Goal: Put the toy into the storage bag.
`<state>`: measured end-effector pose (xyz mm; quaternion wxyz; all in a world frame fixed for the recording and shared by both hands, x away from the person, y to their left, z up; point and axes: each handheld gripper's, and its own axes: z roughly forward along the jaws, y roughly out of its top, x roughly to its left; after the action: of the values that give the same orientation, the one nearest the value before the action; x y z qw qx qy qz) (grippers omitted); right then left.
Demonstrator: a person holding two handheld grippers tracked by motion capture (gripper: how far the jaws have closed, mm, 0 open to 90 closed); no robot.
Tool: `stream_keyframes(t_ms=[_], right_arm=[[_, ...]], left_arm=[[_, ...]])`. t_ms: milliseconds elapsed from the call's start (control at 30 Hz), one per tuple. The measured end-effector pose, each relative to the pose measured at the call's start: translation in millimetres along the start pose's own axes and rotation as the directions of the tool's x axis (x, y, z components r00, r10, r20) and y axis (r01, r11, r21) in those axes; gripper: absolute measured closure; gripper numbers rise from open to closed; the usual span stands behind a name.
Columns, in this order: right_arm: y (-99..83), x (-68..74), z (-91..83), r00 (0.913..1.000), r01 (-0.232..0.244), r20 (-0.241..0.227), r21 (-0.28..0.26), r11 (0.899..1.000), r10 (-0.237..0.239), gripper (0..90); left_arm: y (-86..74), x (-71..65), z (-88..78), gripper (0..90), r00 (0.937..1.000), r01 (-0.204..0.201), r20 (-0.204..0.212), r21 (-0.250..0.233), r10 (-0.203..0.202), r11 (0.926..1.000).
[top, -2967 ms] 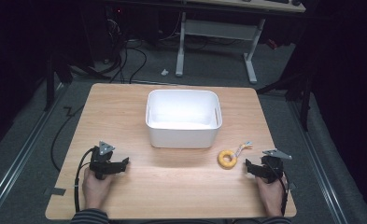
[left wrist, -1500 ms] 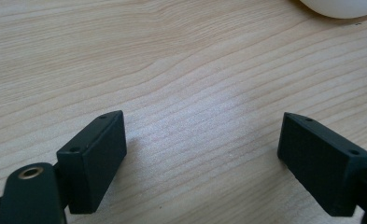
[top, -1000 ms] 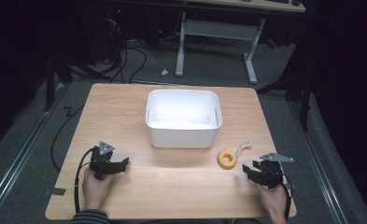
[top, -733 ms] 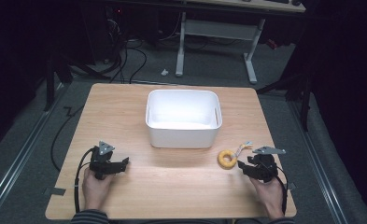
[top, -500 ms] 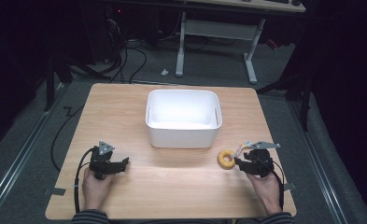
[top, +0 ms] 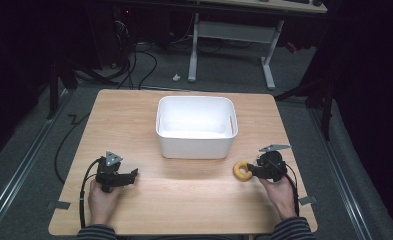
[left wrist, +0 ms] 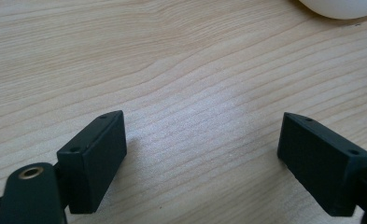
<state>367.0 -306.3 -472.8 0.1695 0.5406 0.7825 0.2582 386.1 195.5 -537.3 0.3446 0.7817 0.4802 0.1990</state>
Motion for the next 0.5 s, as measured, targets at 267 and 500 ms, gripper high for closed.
stream_keyframes(t_ms=[267,500], right_arm=[[4.1,1.1,9.7,0.9998,0.008,0.018,0.047,0.999,-0.009,52.9],[5.4,2.0,17.8,0.9993,0.001,0.037,0.088,0.996,-0.005,52.8]], left_arm=[[0.0,-0.1,0.0,16.0,1.0000,-0.001,-0.001,0.001,0.001,1.0000],[0.0,0.0,0.0,15.9,1.0000,0.000,0.000,0.000,0.000,1.0000]])
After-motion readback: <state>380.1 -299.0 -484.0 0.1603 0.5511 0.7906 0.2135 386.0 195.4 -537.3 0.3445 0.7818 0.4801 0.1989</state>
